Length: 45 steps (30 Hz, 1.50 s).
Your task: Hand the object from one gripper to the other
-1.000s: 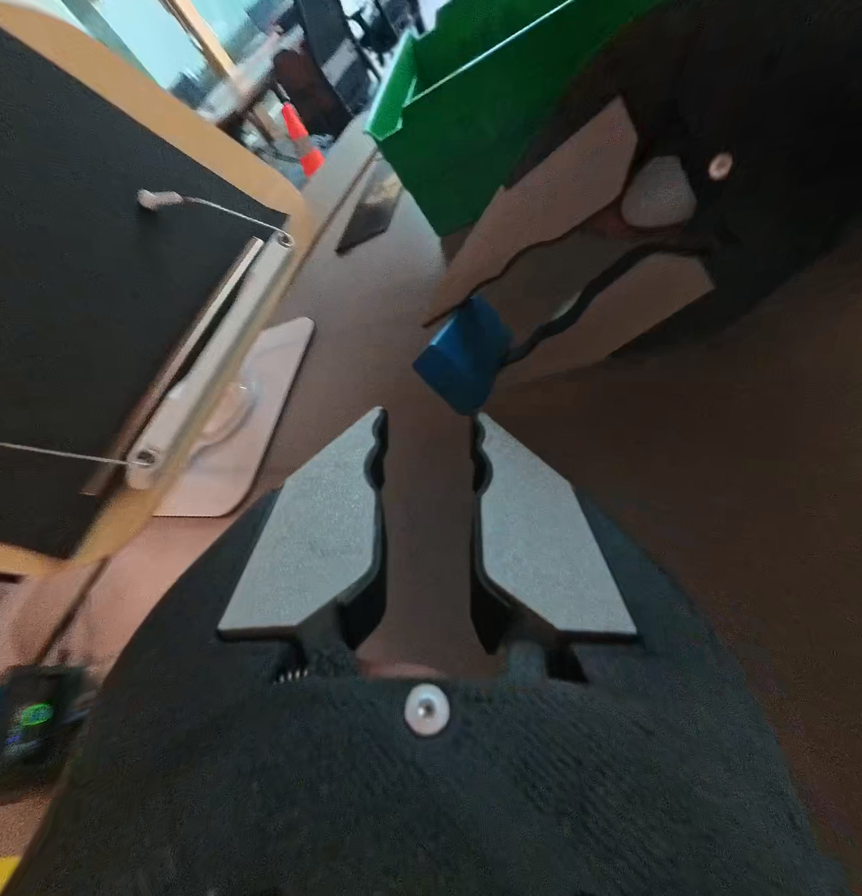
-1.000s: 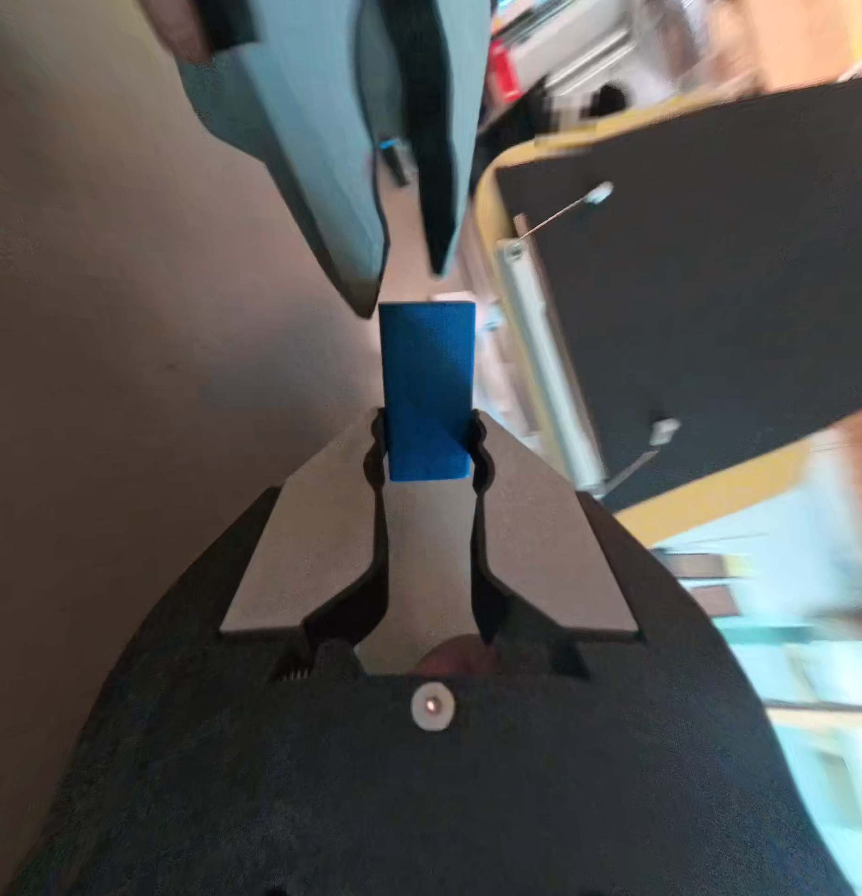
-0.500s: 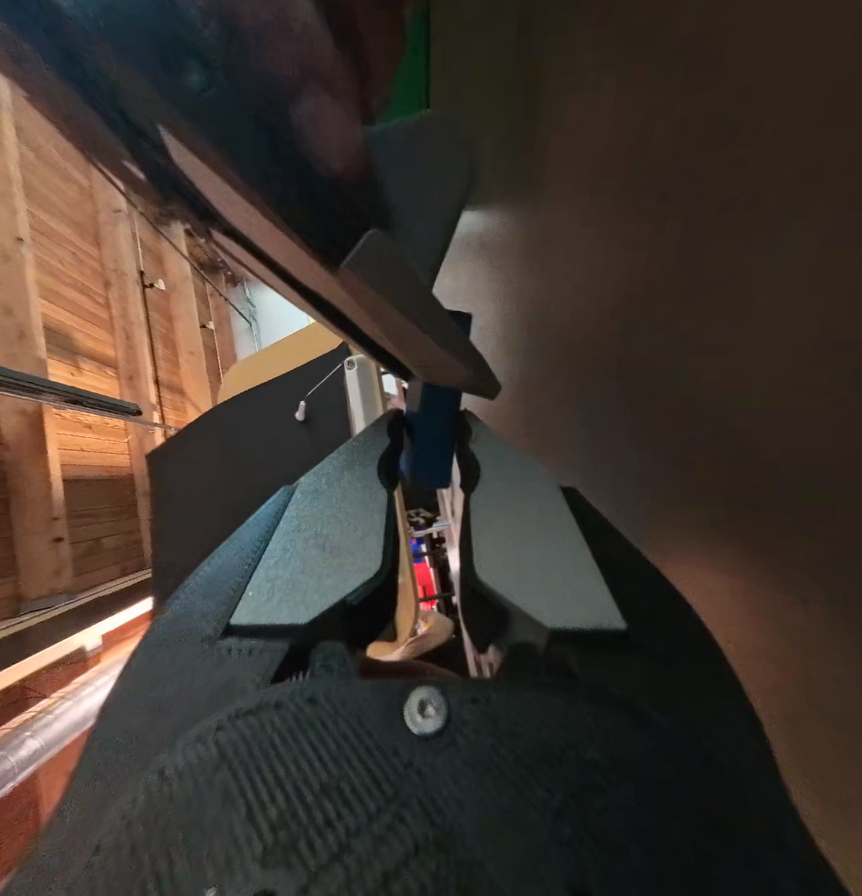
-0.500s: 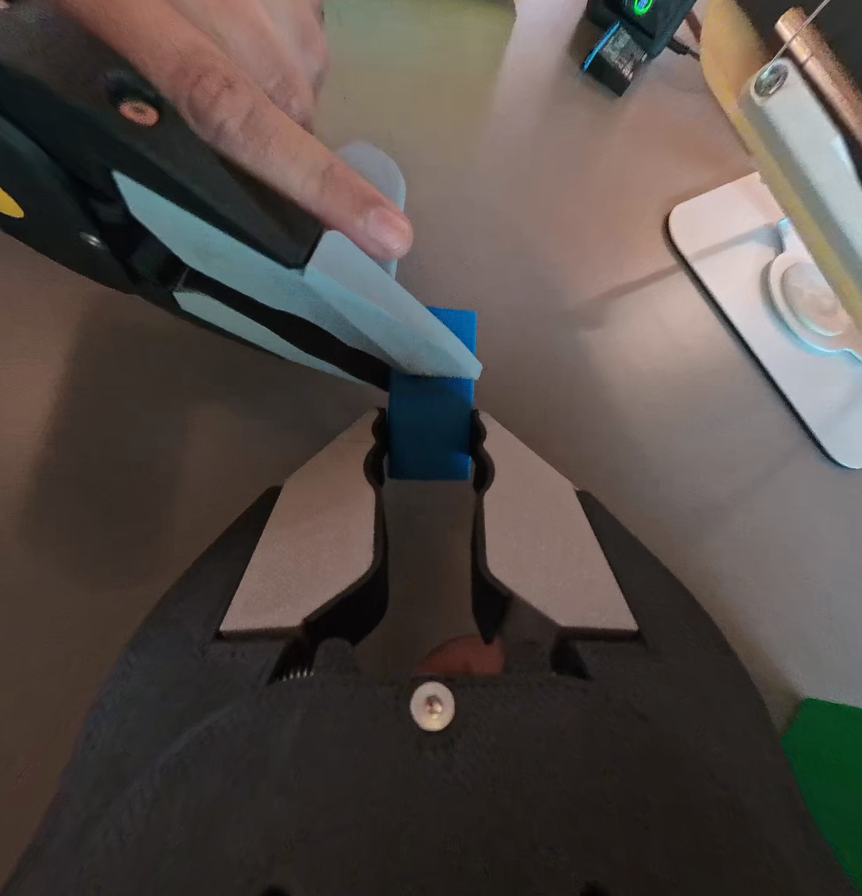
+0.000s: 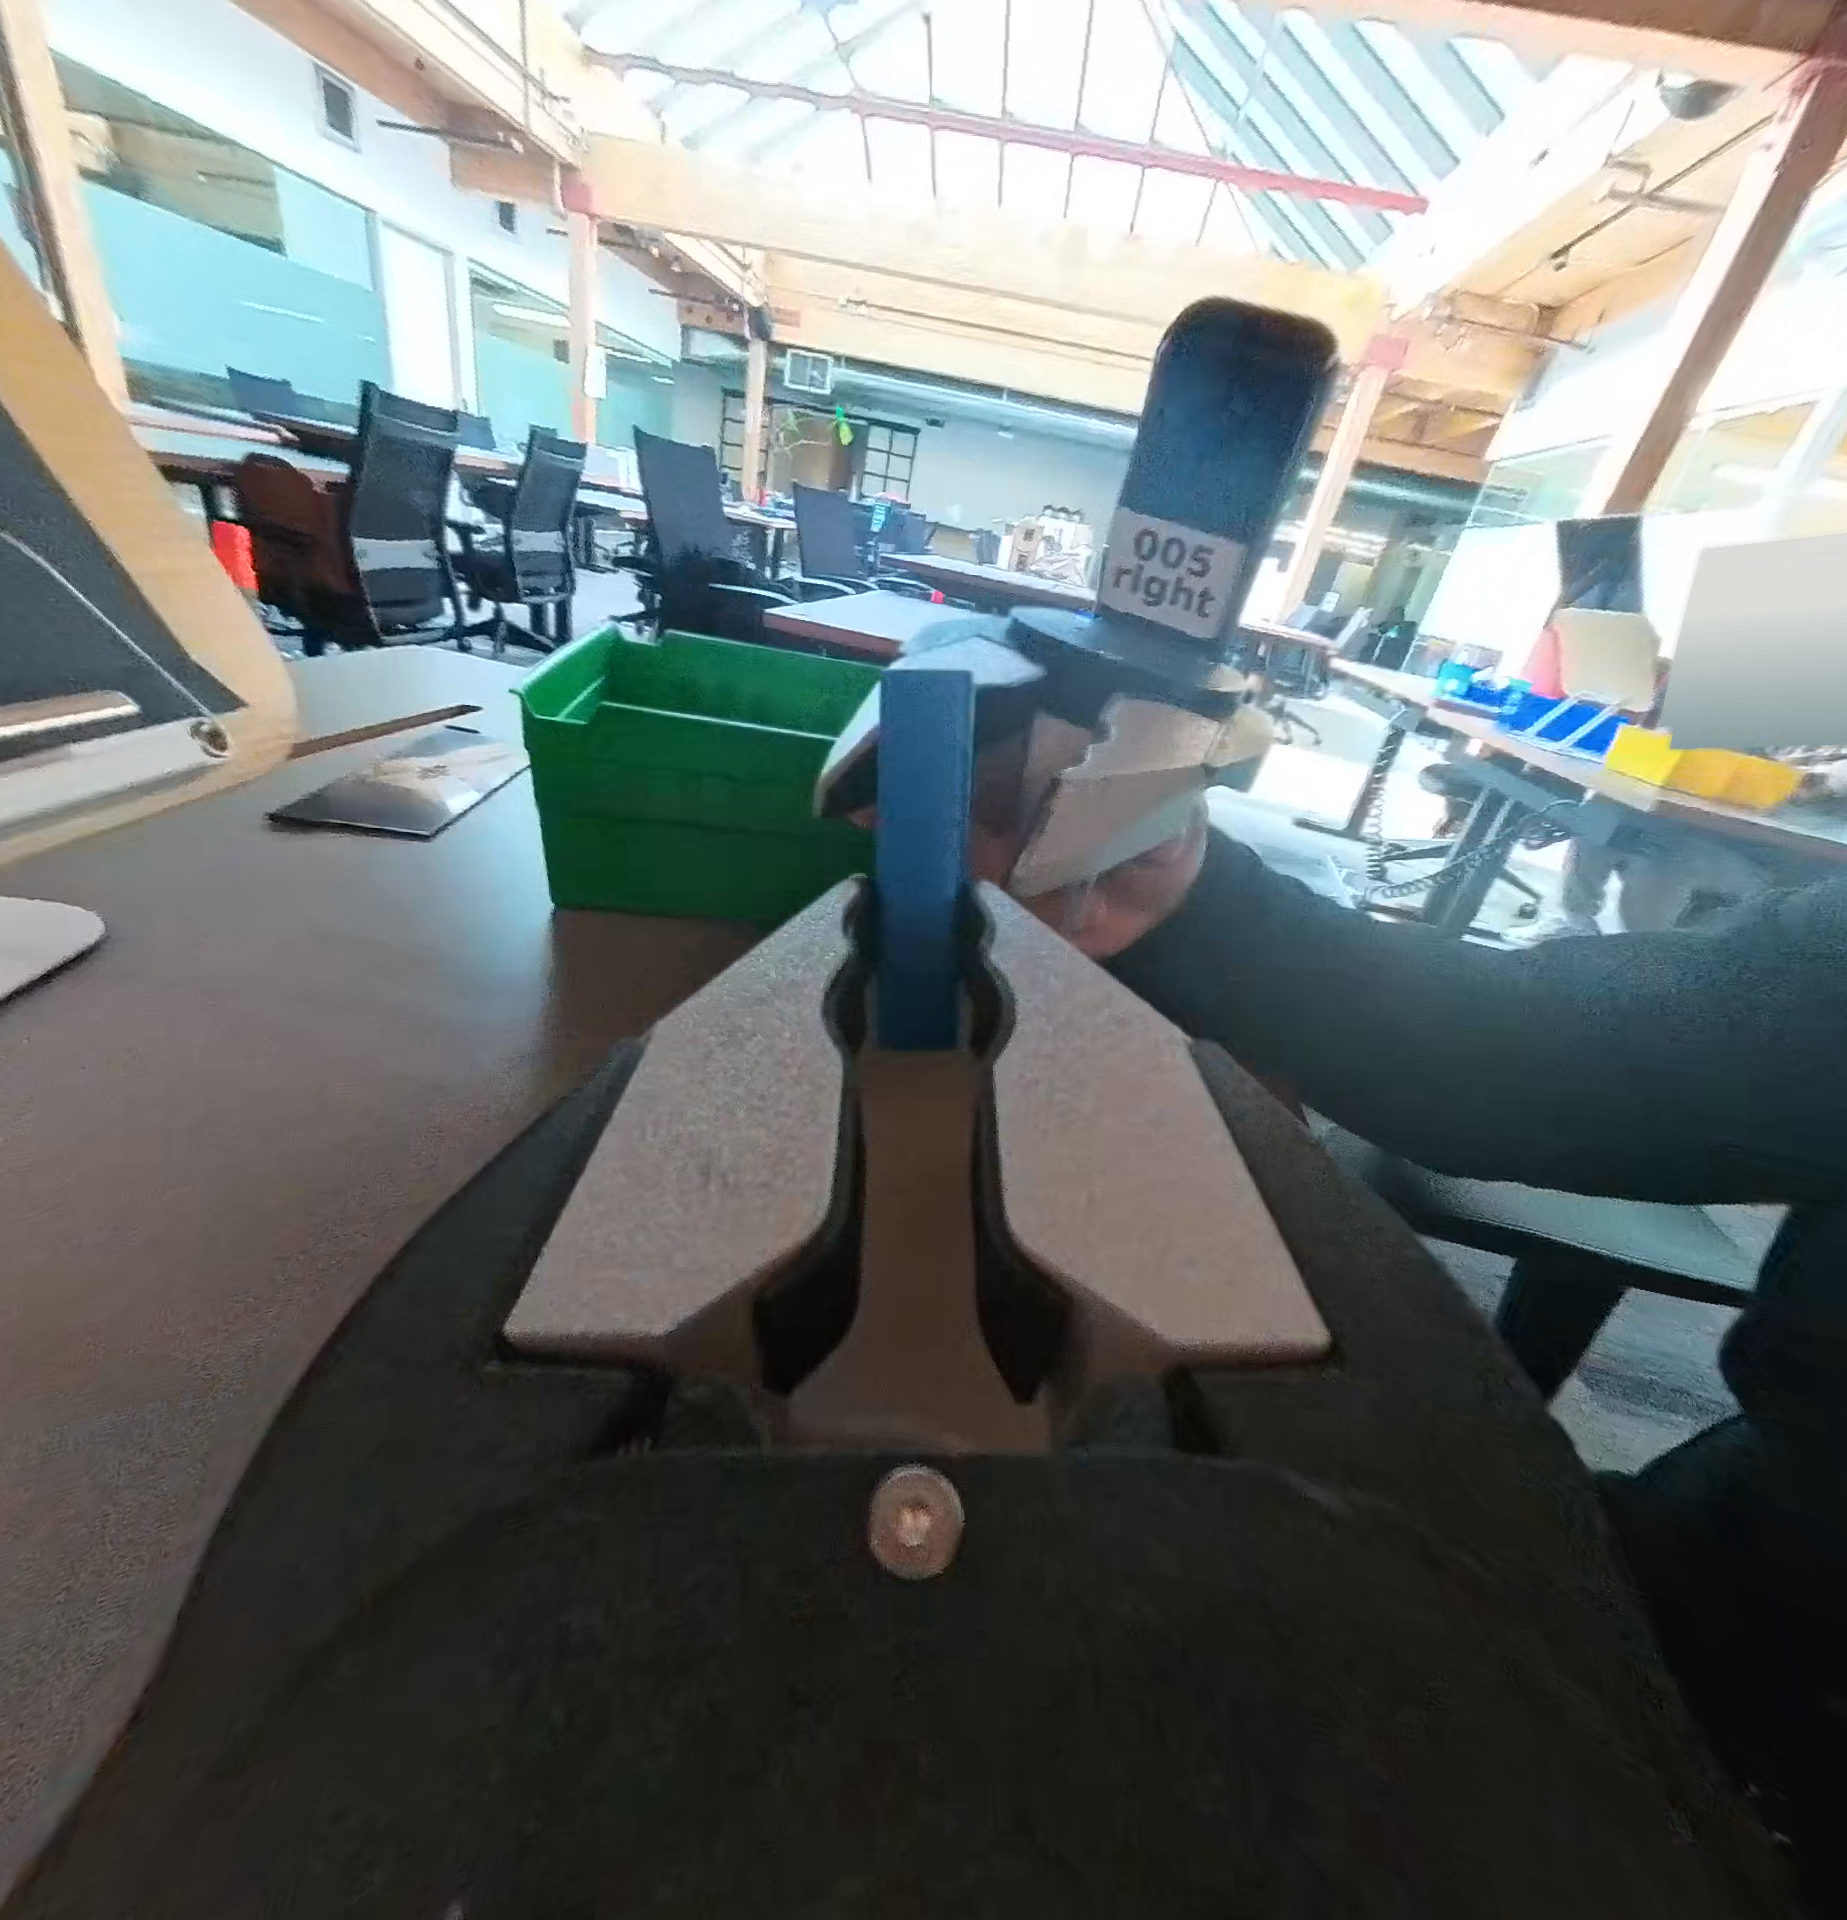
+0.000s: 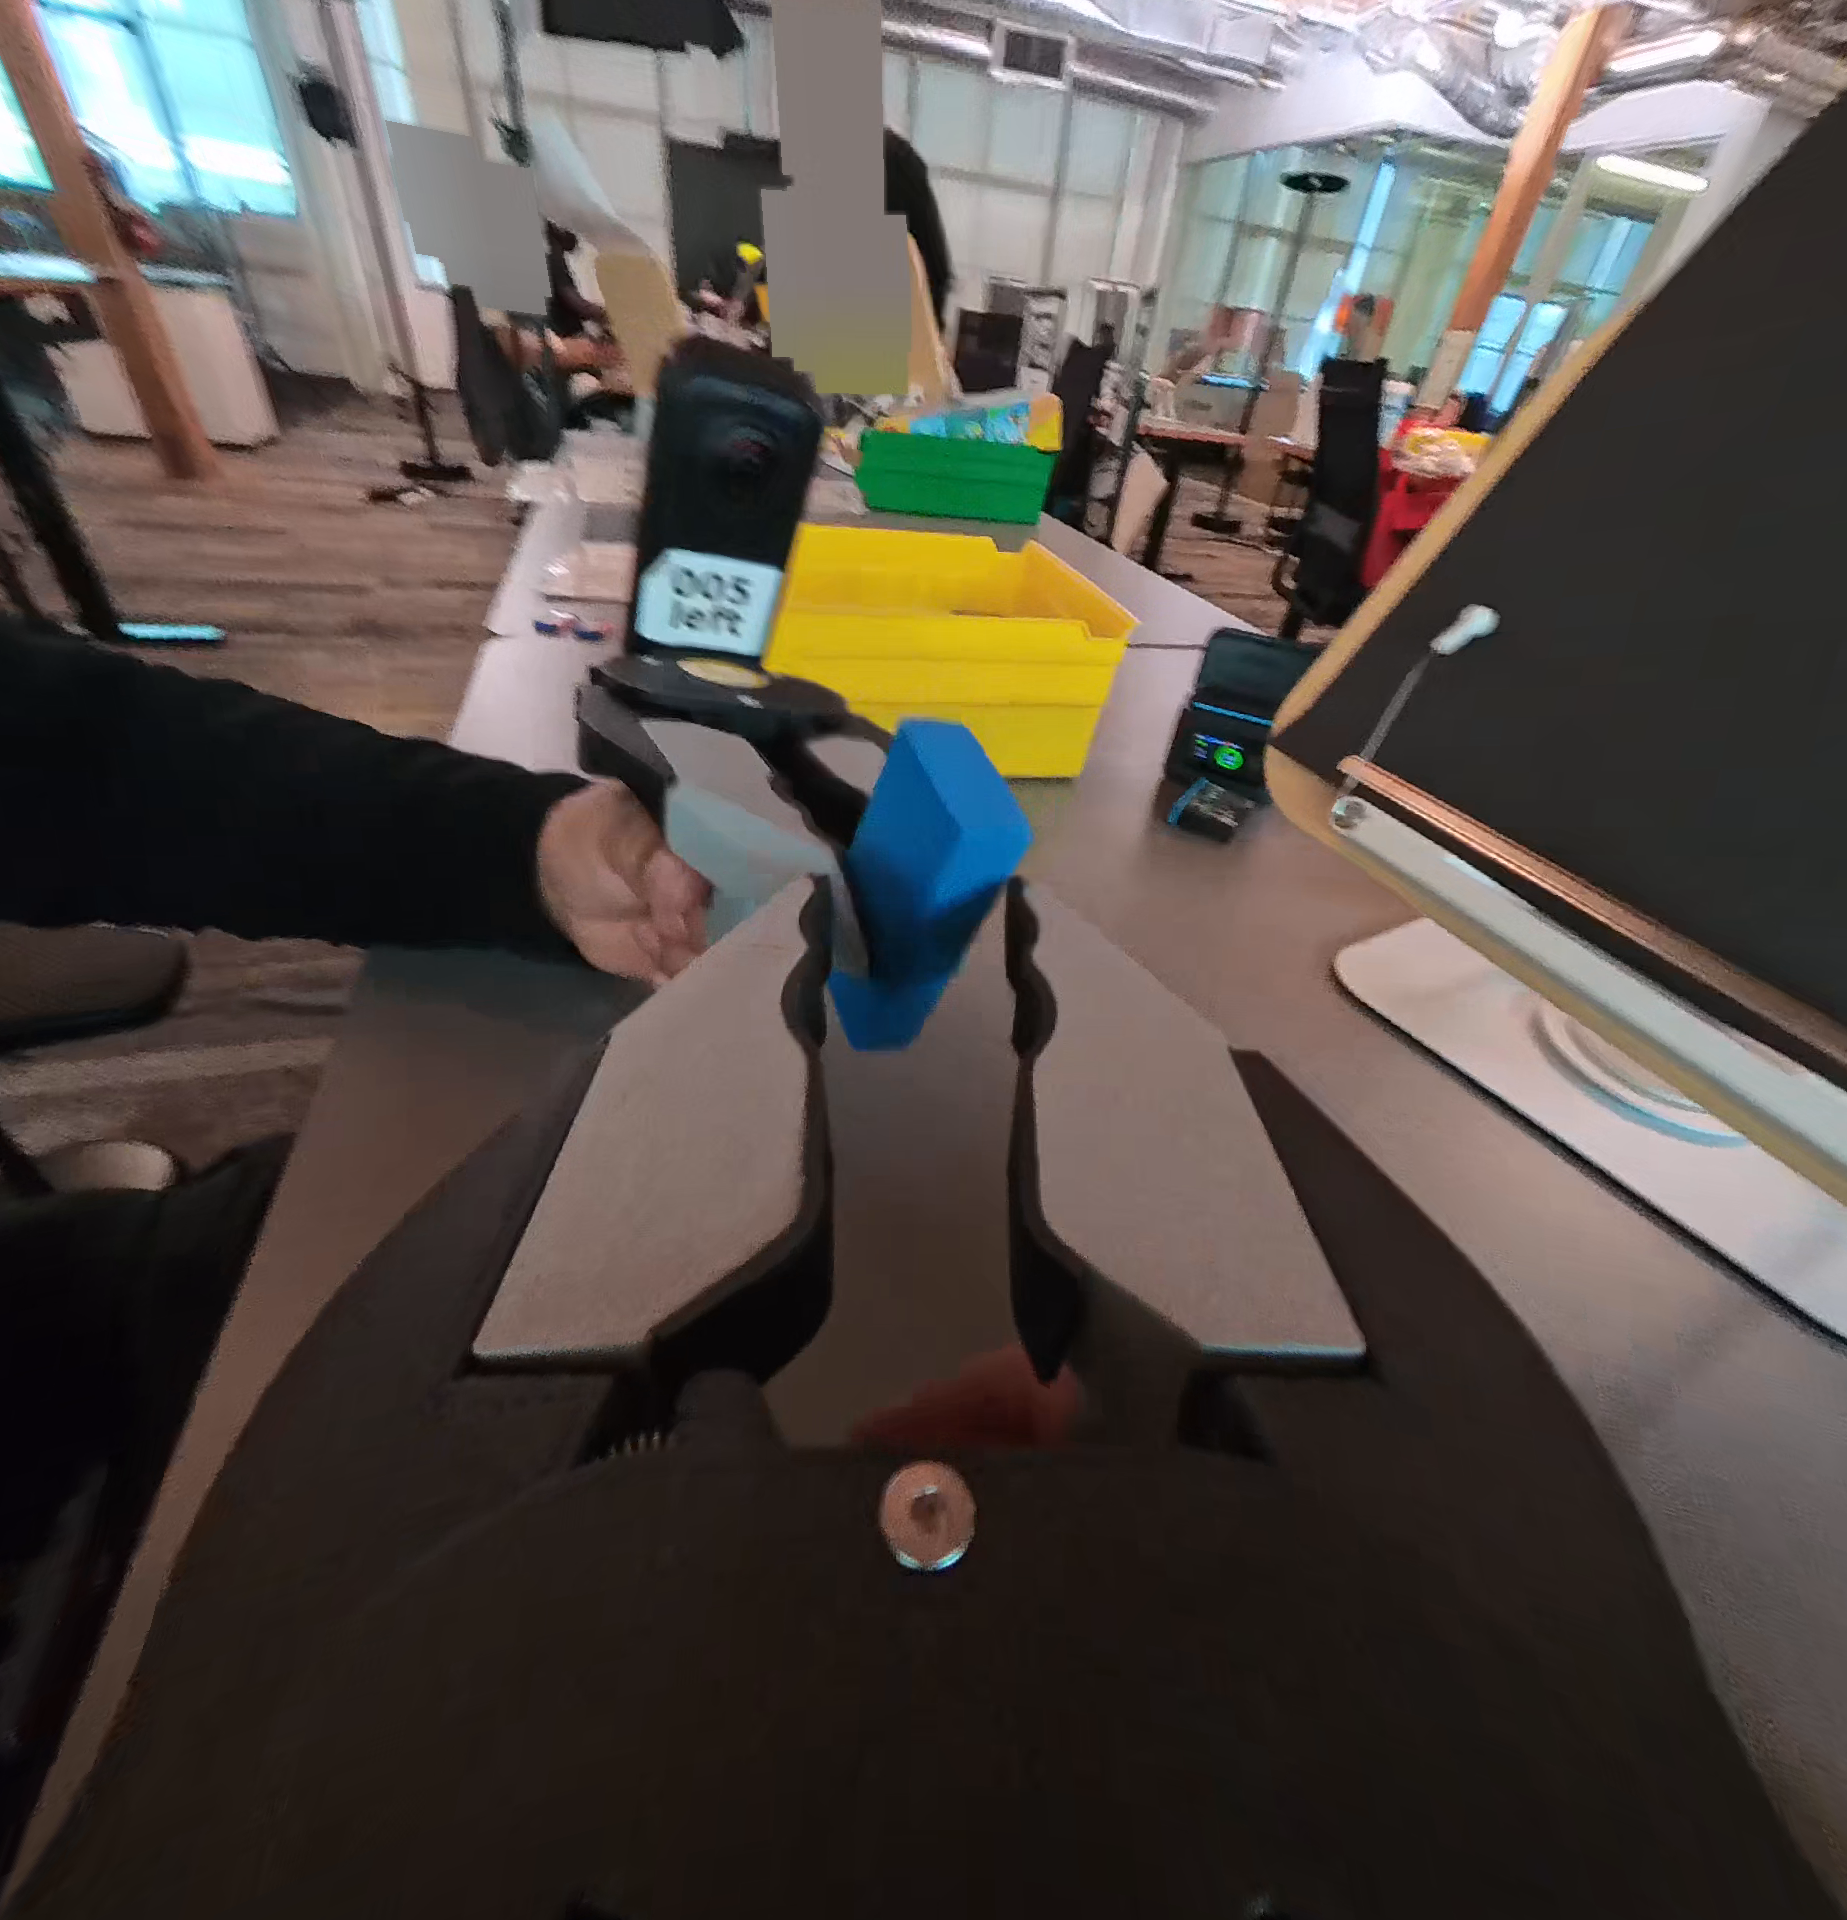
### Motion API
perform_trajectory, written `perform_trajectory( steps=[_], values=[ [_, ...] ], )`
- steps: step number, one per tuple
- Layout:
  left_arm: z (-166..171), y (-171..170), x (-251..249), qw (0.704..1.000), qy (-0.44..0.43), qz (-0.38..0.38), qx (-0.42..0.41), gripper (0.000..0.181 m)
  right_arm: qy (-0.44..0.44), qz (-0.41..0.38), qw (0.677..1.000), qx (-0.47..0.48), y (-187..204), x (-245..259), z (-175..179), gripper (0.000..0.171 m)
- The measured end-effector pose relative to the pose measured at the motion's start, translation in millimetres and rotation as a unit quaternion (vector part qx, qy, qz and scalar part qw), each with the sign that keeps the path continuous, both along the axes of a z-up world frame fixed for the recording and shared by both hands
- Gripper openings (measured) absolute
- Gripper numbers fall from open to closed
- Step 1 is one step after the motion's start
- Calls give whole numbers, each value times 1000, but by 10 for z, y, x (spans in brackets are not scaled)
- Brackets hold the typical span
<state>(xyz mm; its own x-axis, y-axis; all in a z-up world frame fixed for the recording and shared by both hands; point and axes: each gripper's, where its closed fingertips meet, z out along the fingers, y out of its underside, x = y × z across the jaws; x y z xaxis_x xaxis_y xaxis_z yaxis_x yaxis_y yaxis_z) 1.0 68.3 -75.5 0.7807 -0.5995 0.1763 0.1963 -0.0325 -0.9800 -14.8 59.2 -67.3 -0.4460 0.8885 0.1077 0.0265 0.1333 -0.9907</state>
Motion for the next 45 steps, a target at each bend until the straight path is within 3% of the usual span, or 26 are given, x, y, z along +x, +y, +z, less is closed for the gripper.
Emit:
perform_trajectory(
  steps=[4, 6, 8, 10, 13, 16, 21, 24, 27, 29, 32, 34, 36, 40, 44, 45],
  values=[
    [-157, -14, 202, 998, 39, -35, -26, 15, 10, 40, 999, -13, -140, 14, 0, 19],
    [-159, 4, 144, 999, 34, -17, -28, 22, 20, 20, 1000, -8, -98, 2, 15, 13],
    [-208, 33, 53, 998, 50, 6, -36, 33, 40, -58, 997, 9, 113, -13, 108, 12],
    [-234, 63, -57, 997, 54, 32, -46, 47, 70, -188, 977, 65, 472, 74, 327, 12],
    [-234, 79, -204, 995, 55, 66, -50, 47, 63, -364, 918, 146, 1050, 447, 752, 11],
    [-293, 138, -301, 992, 52, 84, -79, 53, -12, -480, 855, 196, 1761, 864, 974, 12],
    [-401, 185, -324, 987, 90, 97, -94, 52, -216, -528, 804, 166, 2948, 1112, 285, 21],
    [-446, 202, -325, 984, 108, 106, -98, 53, -294, -540, 770, 173, 3236, 1216, -85, 36],
    [-439, 214, -319, 984, 108, 107, -92, 53, -266, -528, 788, 173, 3033, 1072, 71, 47],
    [-455, 212, -296, 984, 114, 105, -88, 49, -229, -492, 828, 141, 2671, 866, 258, 54],
    [-488, 214, -259, 983, 129, 103, -86, 42, -244, -318, 915, 44, 1675, 480, 253, 77],
    [-491, 209, -254, 981, 135, 106, -86, 39, -266, -208, 941, 23, 1070, 308, 111, 84],
    [-488, 211, -277, 981, 129, 112, -88, 41, -255, -162, 953, 13, 729, 117, -35, 79],
    [-477, 204, -358, 980, 115, 126, -104, 50, -210, -193, 958, 12, 698, -320, -524, 77],
    [-505, 186, -377, 979, 113, 120, -121, 52, -249, -264, 930, 55, 1002, -539, -1198, 93],
    [-511, 179, -372, 978, 118, 119, -122, 52, -279, -257, 922, 72, 988, -554, -1306, 109]
  ],
)
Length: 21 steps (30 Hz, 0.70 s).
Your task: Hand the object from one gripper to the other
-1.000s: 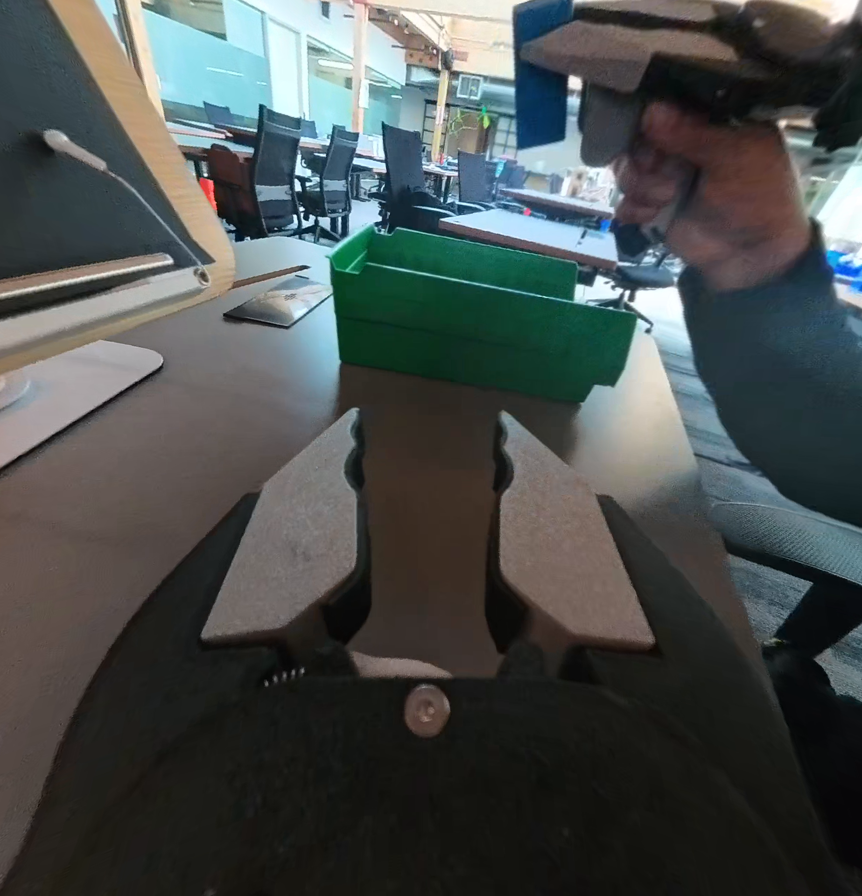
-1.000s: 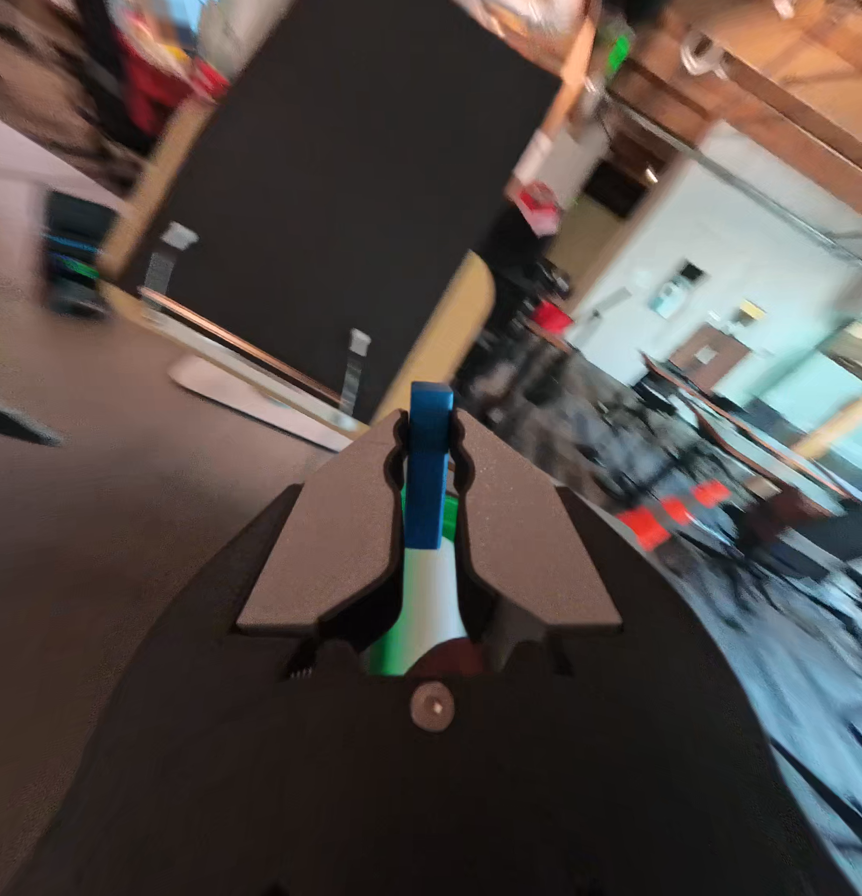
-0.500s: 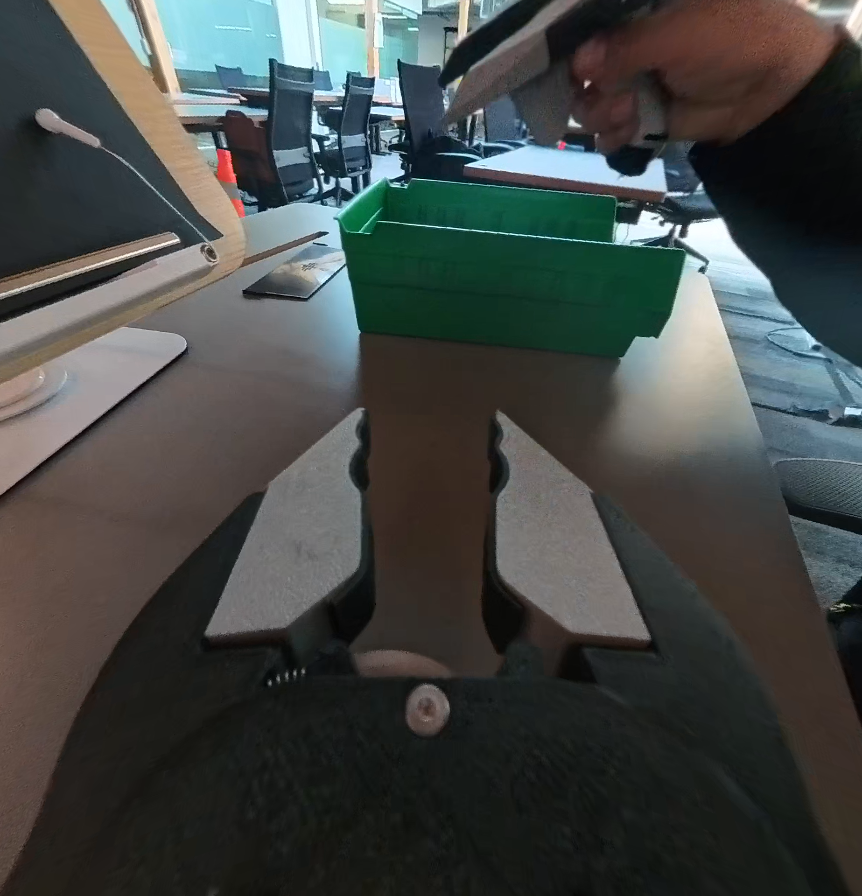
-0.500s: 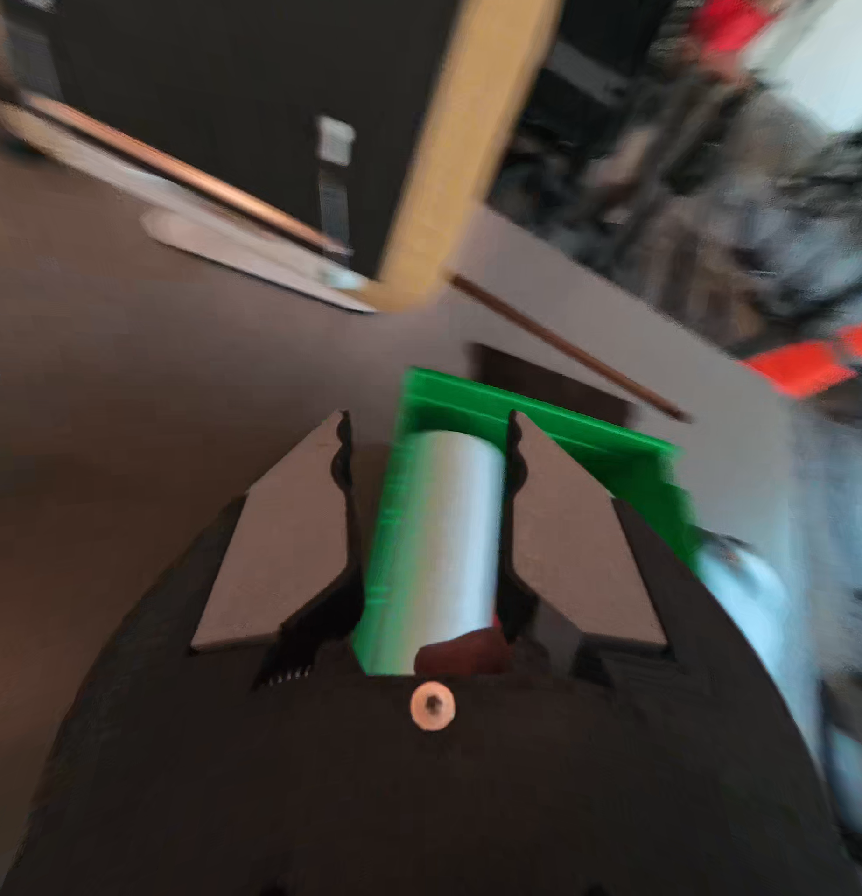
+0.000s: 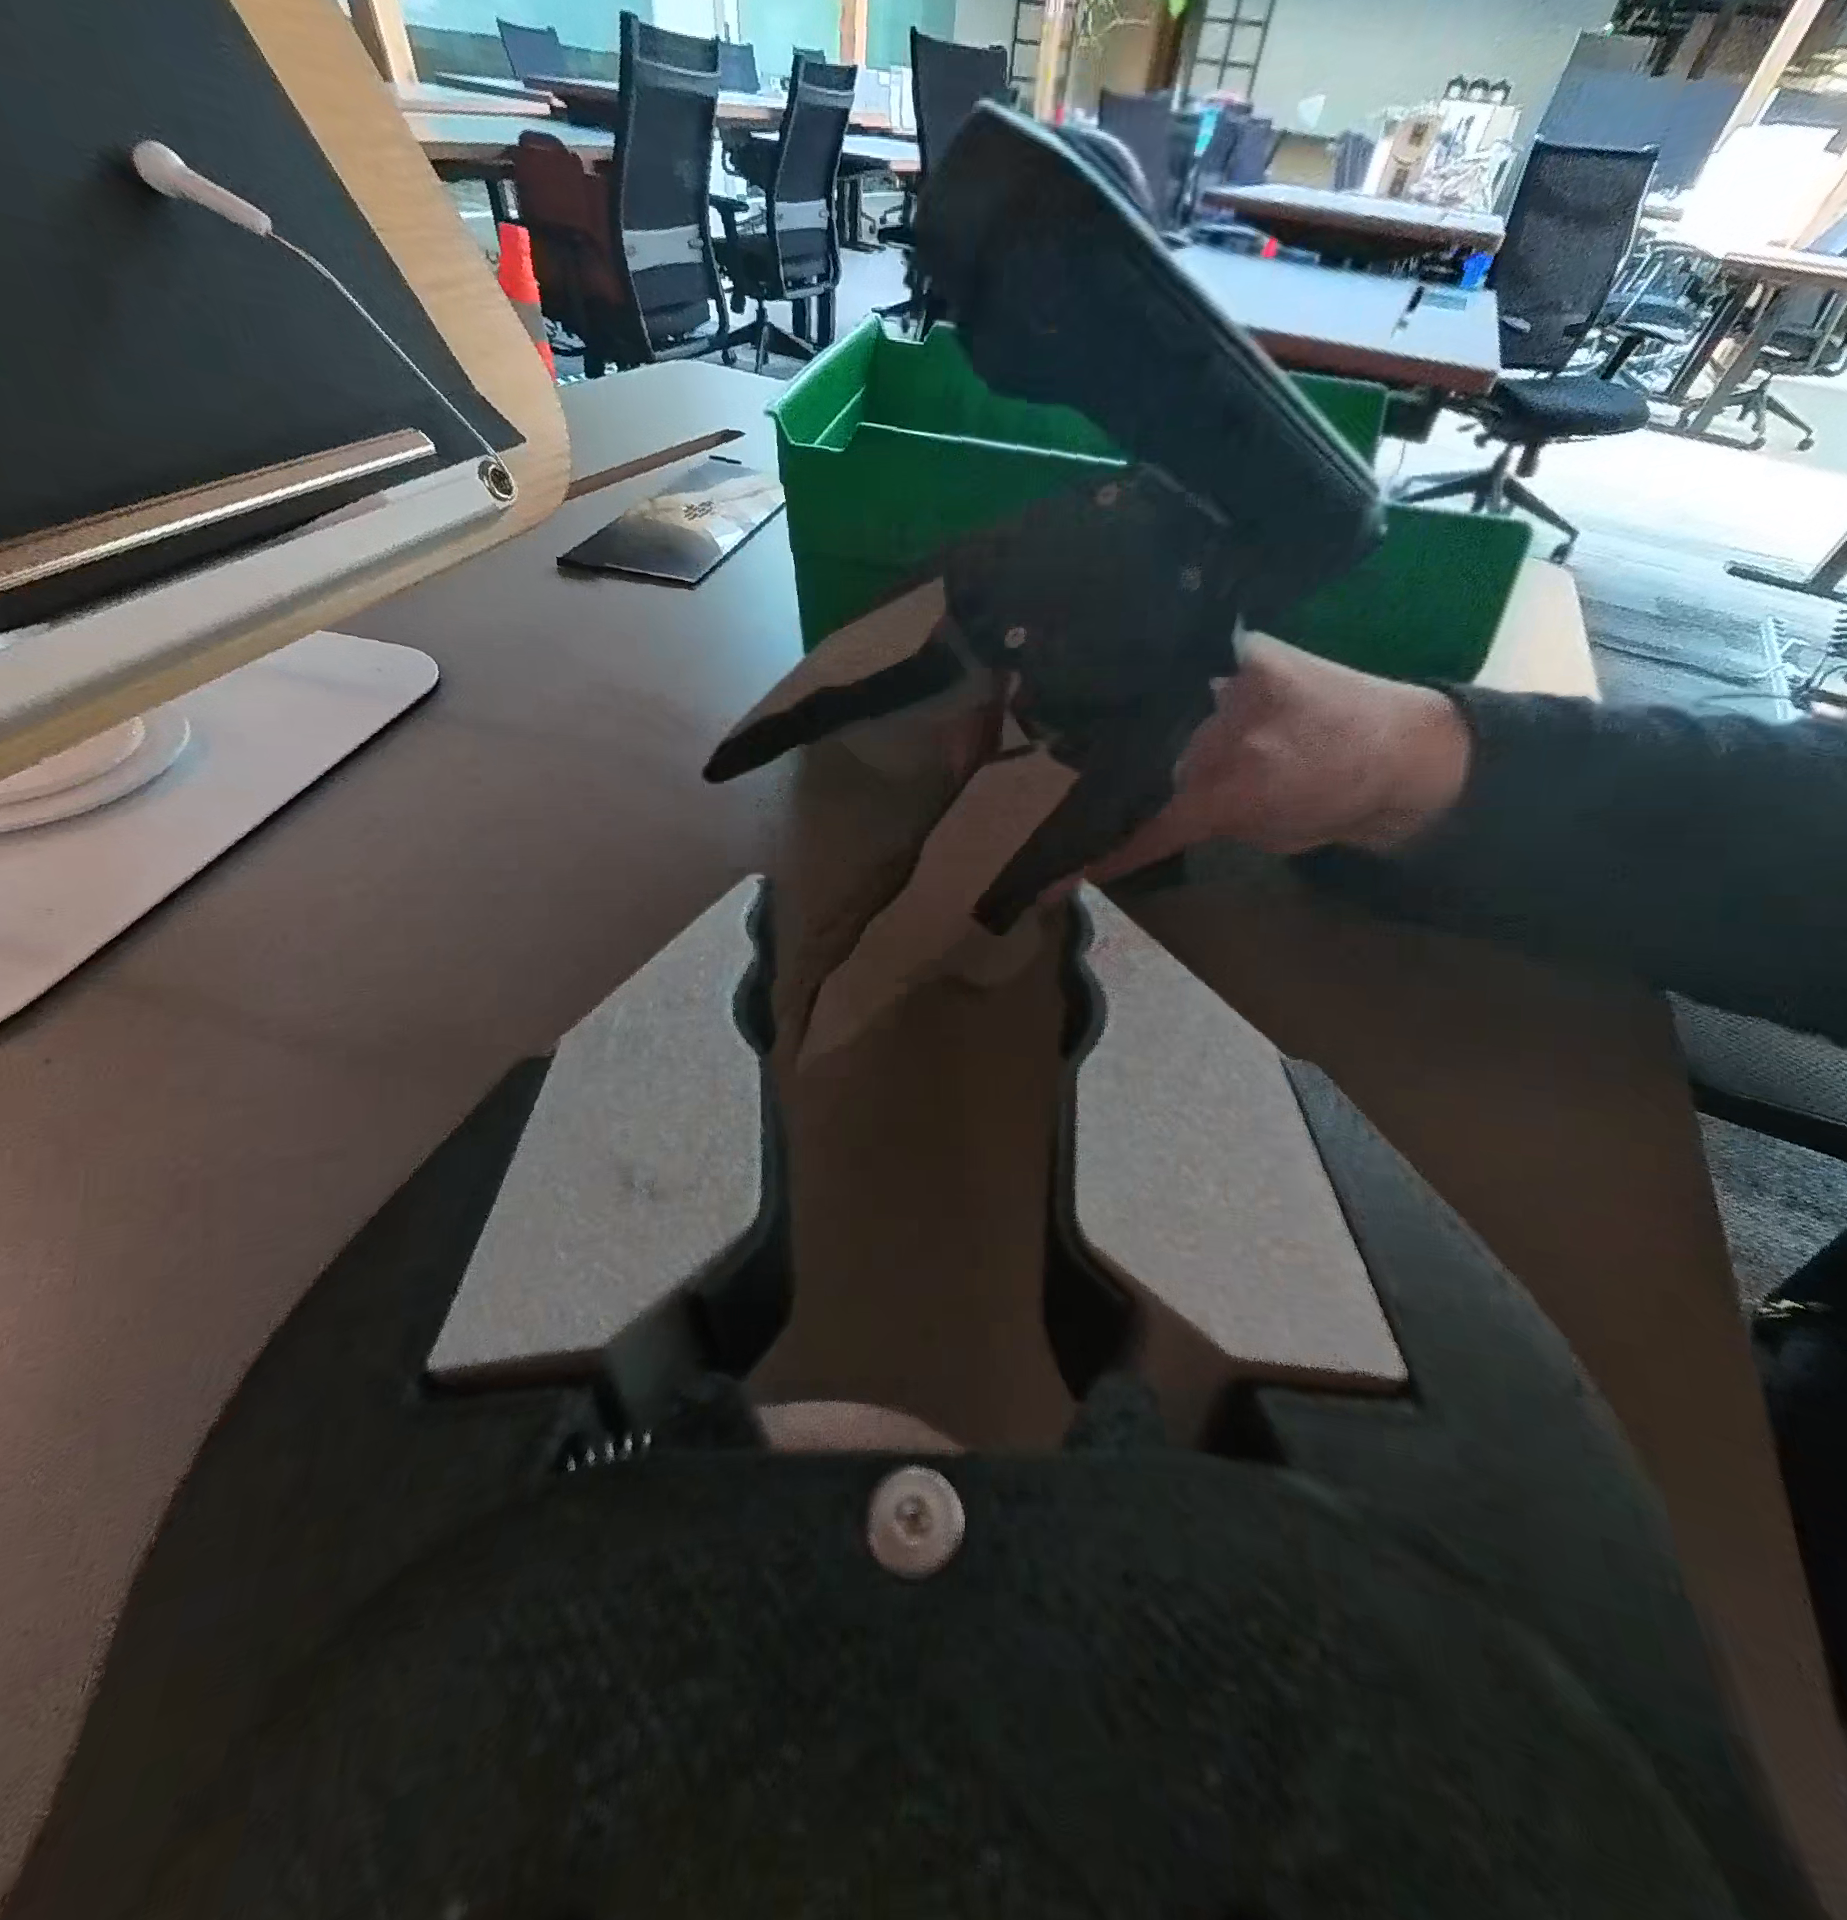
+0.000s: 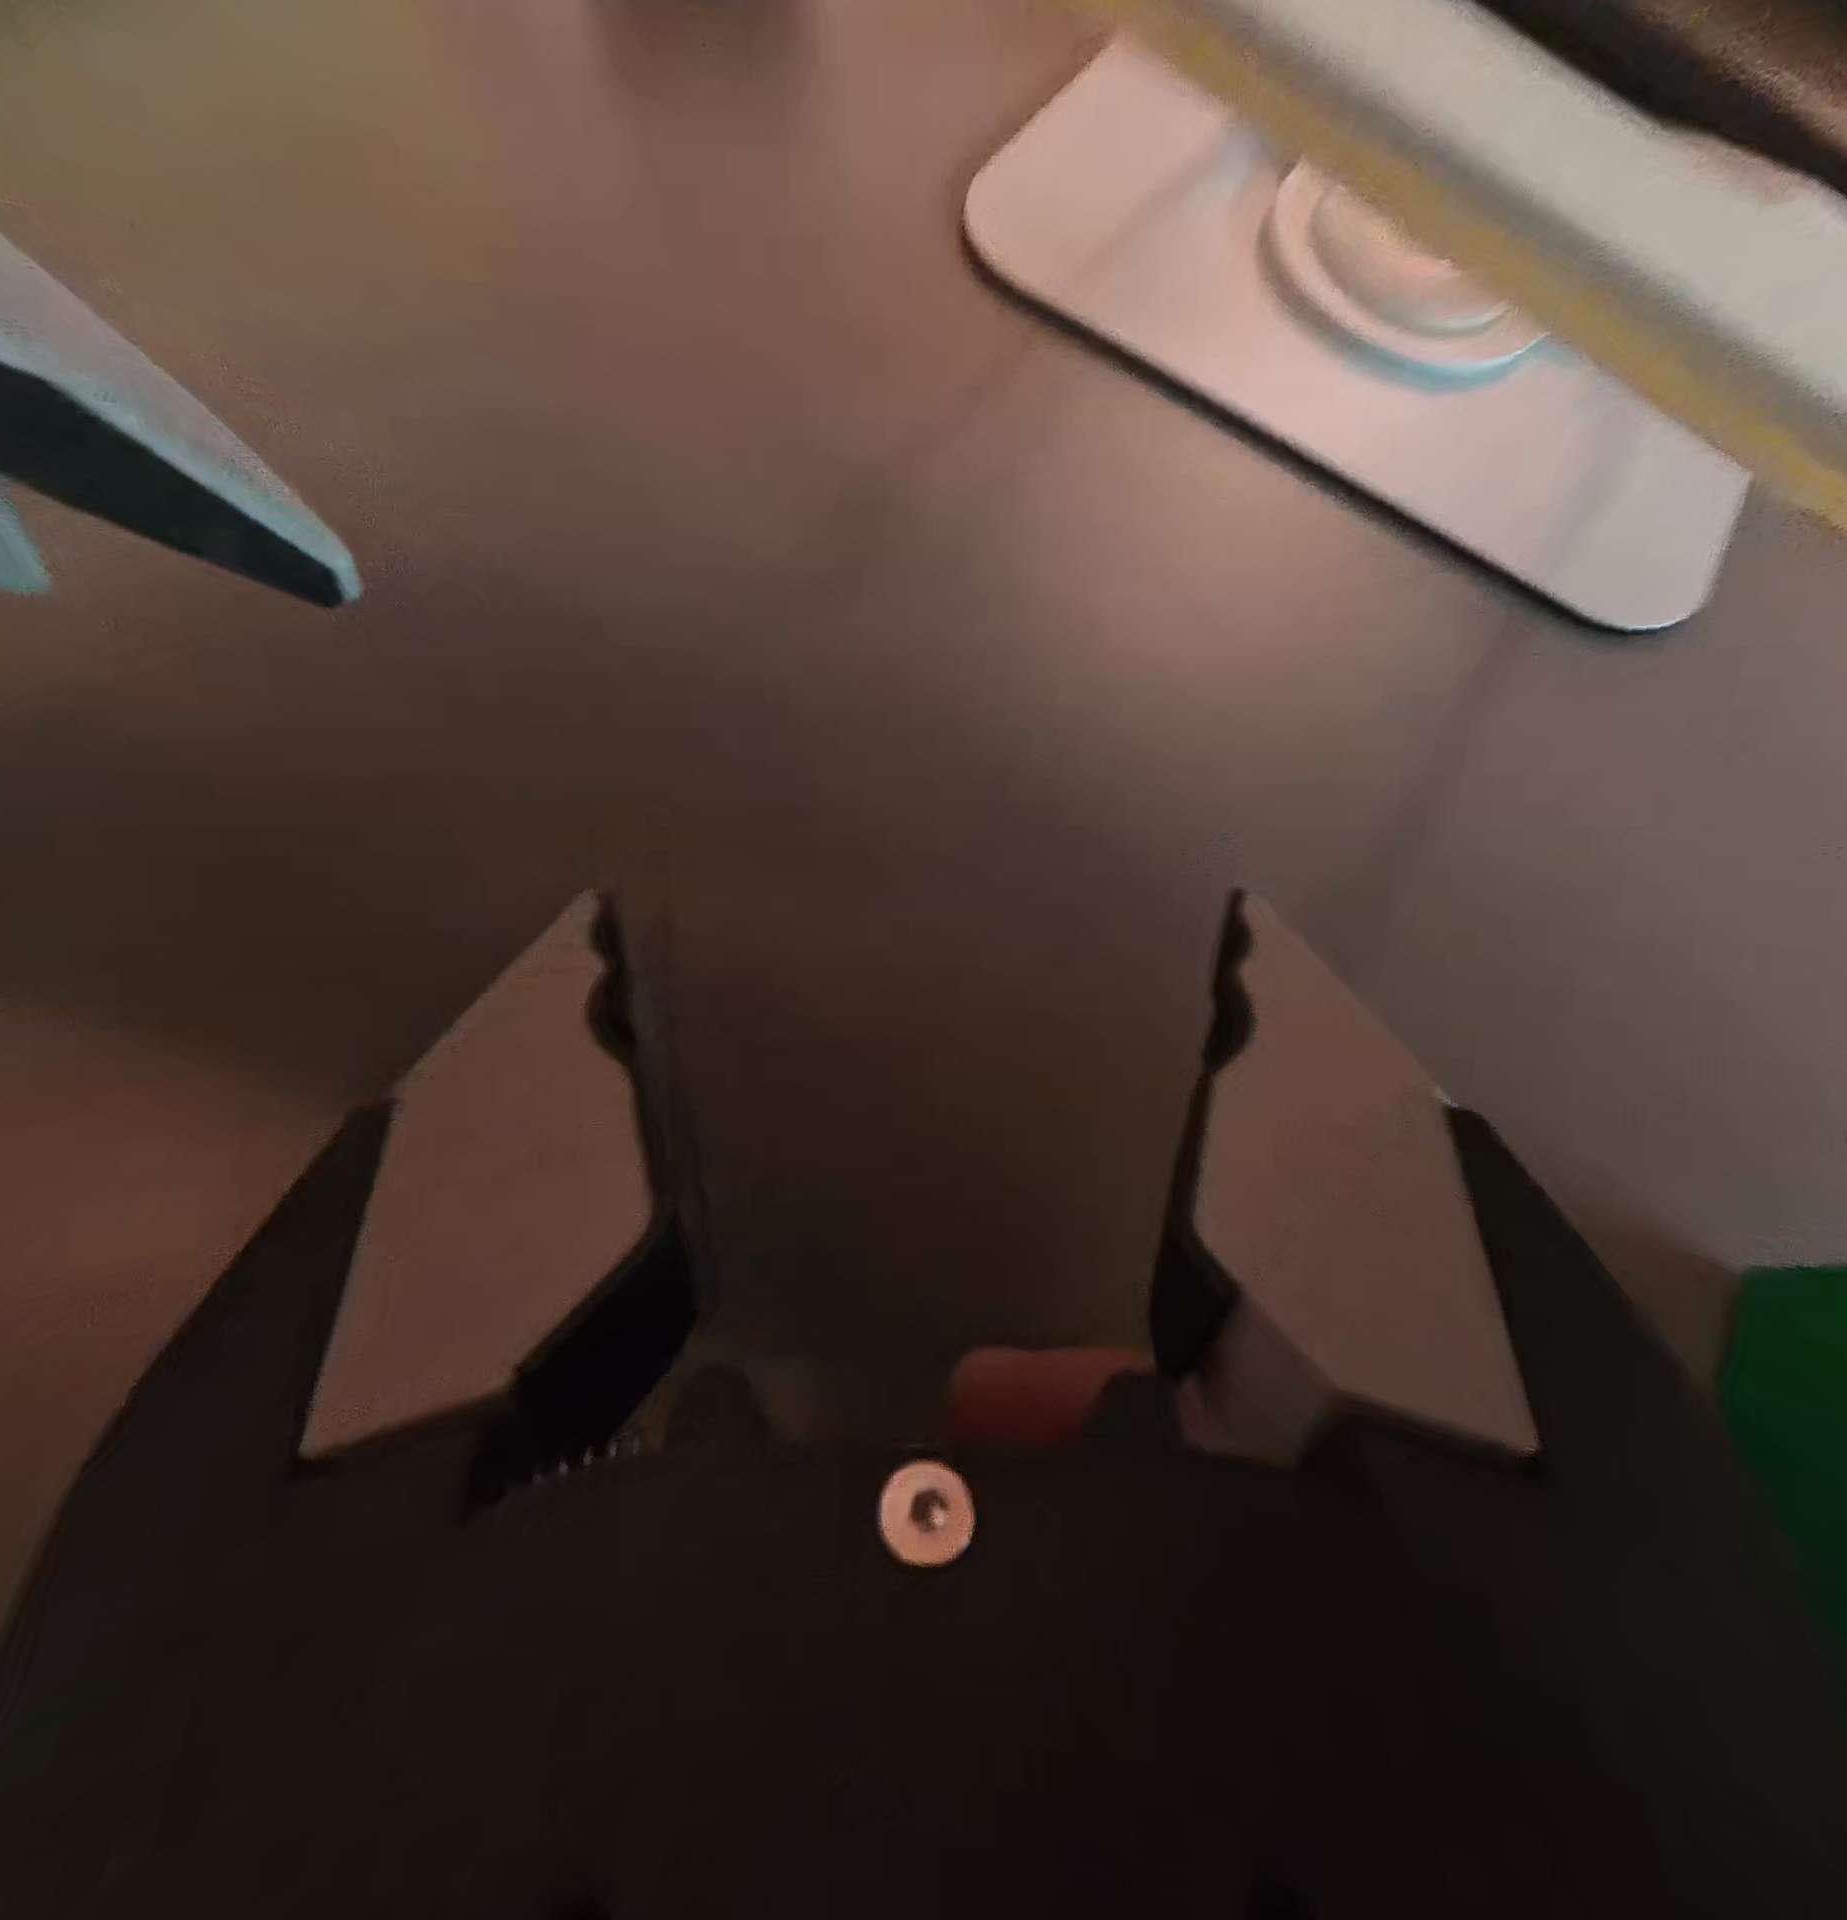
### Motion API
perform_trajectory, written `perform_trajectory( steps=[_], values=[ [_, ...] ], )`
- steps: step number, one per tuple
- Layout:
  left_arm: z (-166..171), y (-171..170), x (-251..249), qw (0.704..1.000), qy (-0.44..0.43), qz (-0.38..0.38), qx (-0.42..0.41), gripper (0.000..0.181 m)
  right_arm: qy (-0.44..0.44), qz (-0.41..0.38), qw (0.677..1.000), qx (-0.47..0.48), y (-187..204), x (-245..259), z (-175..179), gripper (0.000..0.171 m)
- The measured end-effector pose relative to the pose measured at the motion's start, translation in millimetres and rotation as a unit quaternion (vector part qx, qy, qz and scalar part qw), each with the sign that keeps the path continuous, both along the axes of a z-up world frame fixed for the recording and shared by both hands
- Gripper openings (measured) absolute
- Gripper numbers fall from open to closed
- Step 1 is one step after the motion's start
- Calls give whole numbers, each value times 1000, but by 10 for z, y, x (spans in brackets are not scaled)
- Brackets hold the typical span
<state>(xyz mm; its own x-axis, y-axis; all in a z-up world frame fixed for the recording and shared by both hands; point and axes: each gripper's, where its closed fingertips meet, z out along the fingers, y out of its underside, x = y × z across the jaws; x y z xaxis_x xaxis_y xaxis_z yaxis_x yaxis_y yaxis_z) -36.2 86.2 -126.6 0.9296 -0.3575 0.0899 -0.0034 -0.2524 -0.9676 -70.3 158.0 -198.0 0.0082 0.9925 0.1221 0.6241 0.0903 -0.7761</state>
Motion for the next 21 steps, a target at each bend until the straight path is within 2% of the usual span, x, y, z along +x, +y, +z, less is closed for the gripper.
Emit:
perform_trajectory(
  steps=[1, 2, 3, 7, 11, 13, 16, 19, 21],
  values=[
    [-14, -12, 6, 1000, 11, -3, -4, 50, -15, 9, 1000, 4, -33, -25, -45, 112],
    [-39, -31, 17, 1000, 27, -7, -10, 42, -16, 14, 1000, 13, -52, -44, -54, 100],
    [-66, -50, 27, 999, 48, -9, -16, 37, -12, 16, 1000, 24, -53, -51, -45, 95],
    [-111, -190, 118, 994, 92, -4, -56, 54, 19, 28, 999, 6, -80, -56, 47, 86],
    [198, -628, 156, 996, 85, 3, -38, 51, 29, 27, 997, -62, -58, -48, 77, 83],
    [348, -945, -12, 994, 97, 19, -50, 51, 37, 27, 996, -73, -54, -44, 101, 83],
    [473, -1538, -663, 979, 140, 84, -119, 53, 48, 33, 996, -62, -75, -39, 136, 79],
    [602, -2195, -1773, 942, 172, 227, -176, 39, 38, 39, 998, -38, -100, -43, 106, 79],
    [539, -2602, -2497, 907, 145, 326, -223, 37, 27, 39, 999, -23, -103, -48, 71, 78]
  ],
)
